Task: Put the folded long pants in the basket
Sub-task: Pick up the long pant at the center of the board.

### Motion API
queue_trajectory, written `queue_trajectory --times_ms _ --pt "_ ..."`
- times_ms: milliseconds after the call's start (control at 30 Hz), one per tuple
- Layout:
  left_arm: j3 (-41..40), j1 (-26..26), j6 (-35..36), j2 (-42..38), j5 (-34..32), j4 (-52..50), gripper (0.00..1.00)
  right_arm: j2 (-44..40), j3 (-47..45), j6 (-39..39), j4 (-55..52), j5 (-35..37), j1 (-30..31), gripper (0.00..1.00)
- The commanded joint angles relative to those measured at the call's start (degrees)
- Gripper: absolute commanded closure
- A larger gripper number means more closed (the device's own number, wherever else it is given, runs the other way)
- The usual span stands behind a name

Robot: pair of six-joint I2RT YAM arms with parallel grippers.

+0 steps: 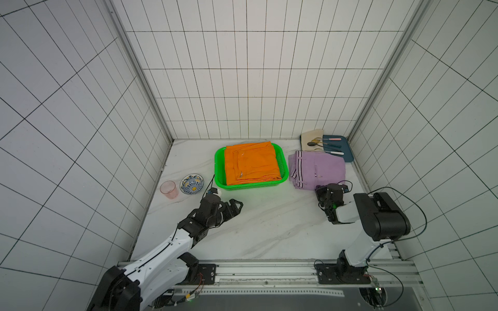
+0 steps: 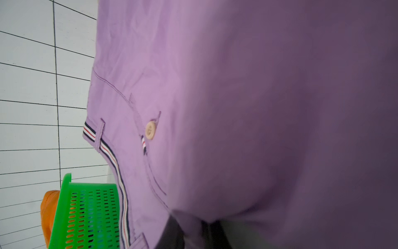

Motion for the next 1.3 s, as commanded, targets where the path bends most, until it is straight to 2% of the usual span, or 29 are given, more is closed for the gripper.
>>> queue_trajectory --times_ms 0,167,300,467,633,767,867,967,1133,1267 --pt "0.81 -0.06 1.00 -0.07 -0.61 0.95 0.07 2.40 -0.73 0.34 -4.93 -4.98 -0.06 1.00" --pt "0.73 -0.10 0.89 0.51 -0.09 1.29 0.07 -3.13 -4.56 0.80 -5.89 -3.63 -0.22 1.00" --pt "0.68 -0.11 0.65 0.39 0.09 1.27 0.08 -11.92 -6.39 2.04 -16.83 -4.93 -0.09 1.00" --pt "0.32 -0.13 -0.01 -0.66 0.66 1.34 0.08 -29.78 -7.34 2.30 -41.54 -5.00 0.37 1.00" --pt "-0.52 -0.62 -0.95 -1.85 1.73 2.69 0.08 -50.24 -11.32 2.15 -58.26 -3.34 2.98 1.00" --pt "-0.69 -2.52 -1.61 -0.32 2.62 5.44 0.07 -66.02 -12.28 0.62 -70.14 -1.58 8.60 1.00" --pt "-0.69 -5.02 -2.43 3.67 3.60 10.23 0.07 -73.50 -12.37 1.25 -76.48 -0.66 13.33 1.00" --pt "-0.01 -7.73 -3.92 9.74 3.73 15.18 0.07 -77.12 -13.44 2.46 -78.07 -1.54 17.01 1.00" --pt "2.88 -13.50 -6.46 21.29 0.47 20.59 0.08 -77.48 -14.43 3.87 -77.87 -4.02 21.22 1.00" --pt "4.75 -17.32 -10.52 29.01 -3.12 23.47 0.08 -75.95 -16.97 6.05 -73.15 -0.93 25.62 1.00"
